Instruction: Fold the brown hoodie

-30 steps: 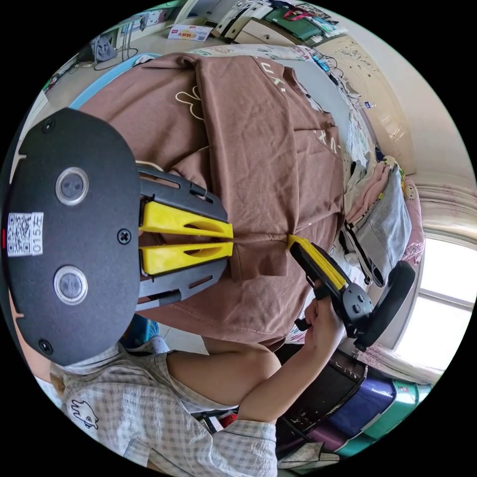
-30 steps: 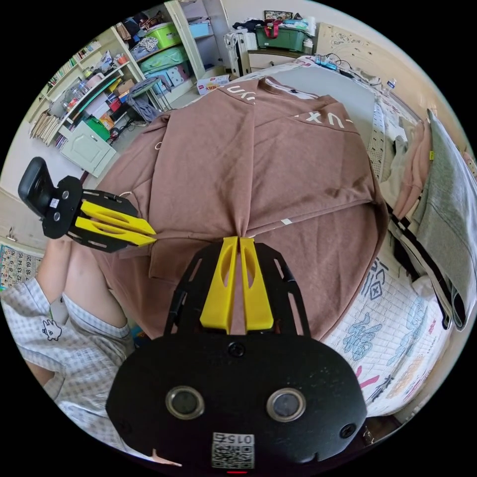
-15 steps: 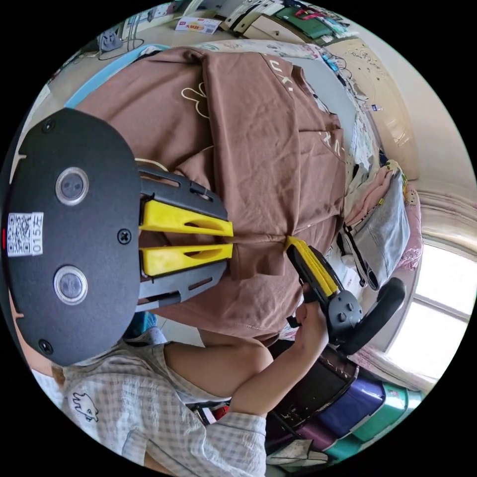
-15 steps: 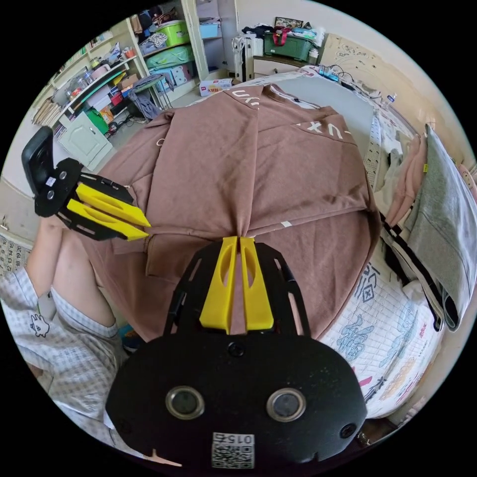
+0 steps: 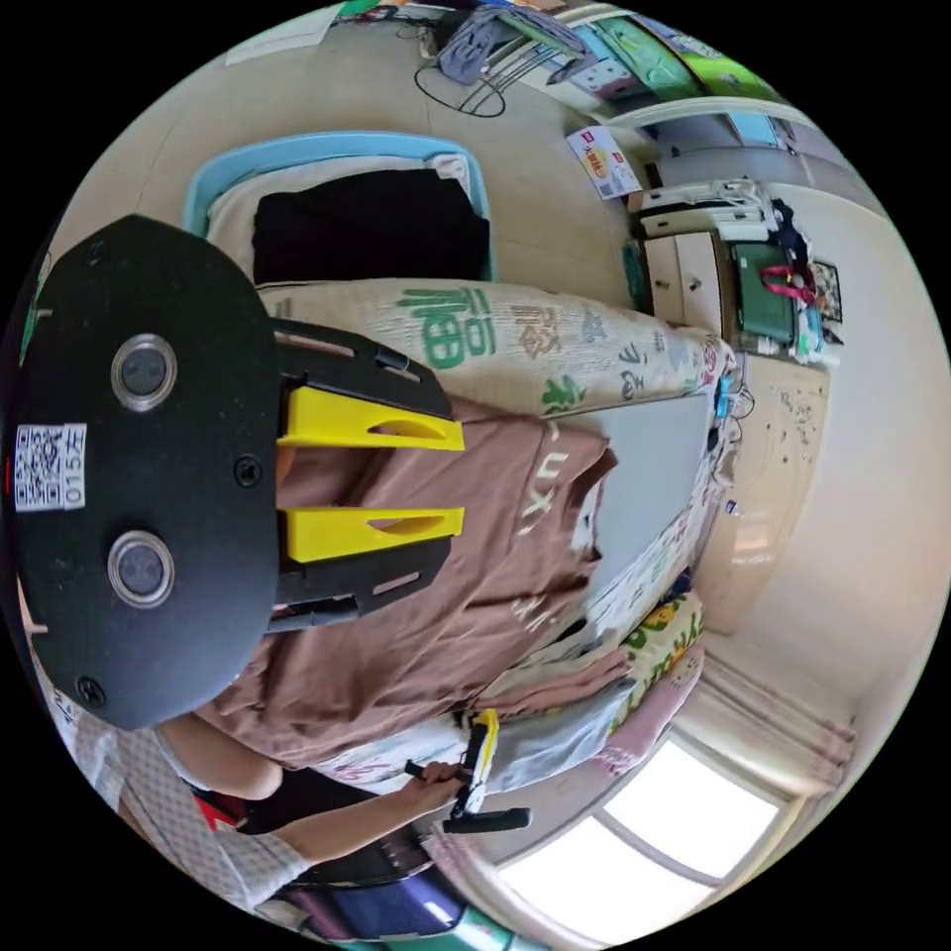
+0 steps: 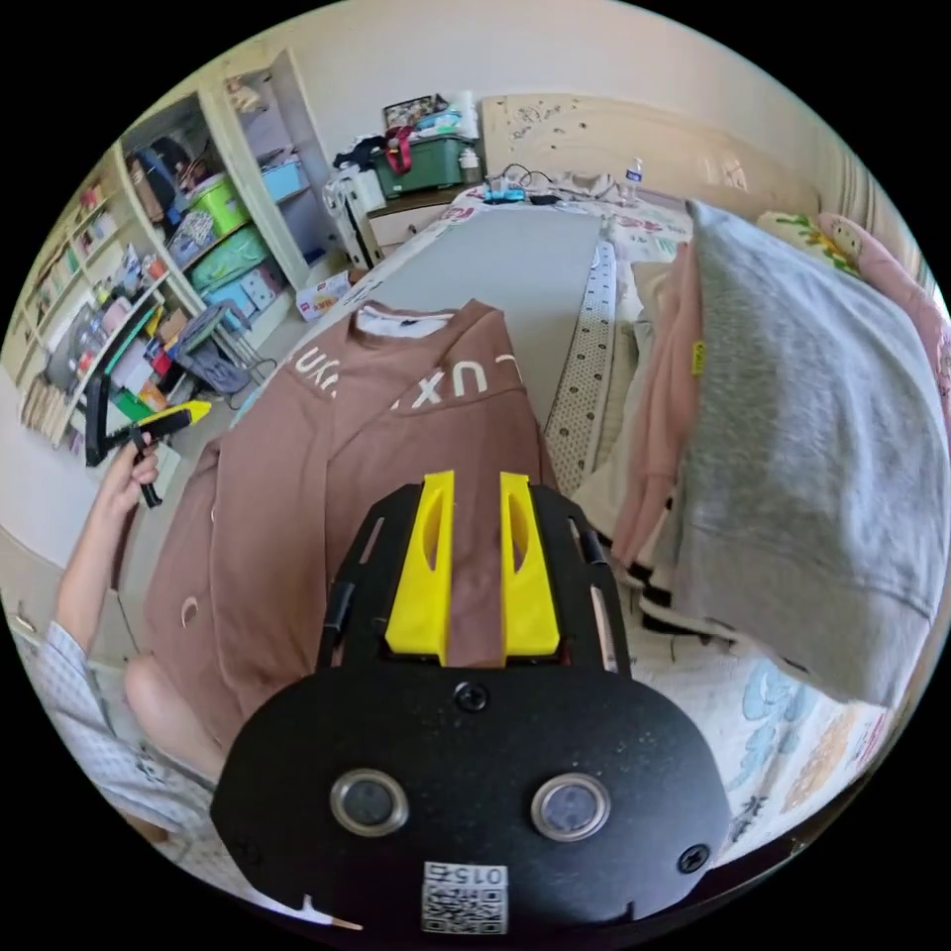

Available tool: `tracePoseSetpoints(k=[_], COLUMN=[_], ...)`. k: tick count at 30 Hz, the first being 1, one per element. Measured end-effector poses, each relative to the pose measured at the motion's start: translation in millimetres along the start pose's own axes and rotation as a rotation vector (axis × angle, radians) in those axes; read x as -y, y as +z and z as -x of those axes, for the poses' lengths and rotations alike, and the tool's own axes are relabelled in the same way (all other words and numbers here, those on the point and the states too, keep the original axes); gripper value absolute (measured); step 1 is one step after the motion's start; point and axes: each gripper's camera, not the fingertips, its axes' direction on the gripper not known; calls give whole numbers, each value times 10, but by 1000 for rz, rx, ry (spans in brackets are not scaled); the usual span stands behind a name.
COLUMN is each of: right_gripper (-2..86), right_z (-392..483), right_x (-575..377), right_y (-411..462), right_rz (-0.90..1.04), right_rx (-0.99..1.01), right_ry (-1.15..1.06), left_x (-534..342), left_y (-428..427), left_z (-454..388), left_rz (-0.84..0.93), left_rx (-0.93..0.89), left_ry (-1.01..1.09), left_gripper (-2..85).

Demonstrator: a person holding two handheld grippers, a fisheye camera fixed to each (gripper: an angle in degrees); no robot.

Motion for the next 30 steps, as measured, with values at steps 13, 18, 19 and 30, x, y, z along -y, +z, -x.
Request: tracePoseSetpoints(k=[13,18,19,30], right_gripper=[111,52,38,-9], right_z=[20,149,168,436], right_x=[1320,1405,1395,39], right_y=[1265,1546,1550,-272], right_rz=[-2,25,29,-255], right_rx=[-7,-142,-142,-30], right_ry=[42,28,9,-198], left_x=[981,986,974,8], left_y=[919,944,923,-764], left_z=[419,427,412,-256], left_rz=[3,73,69,-194], left_rx=[-40,-65,-60,-130], left_ry=[-150,-126,-115,230], left_gripper=[102,39,31,-2])
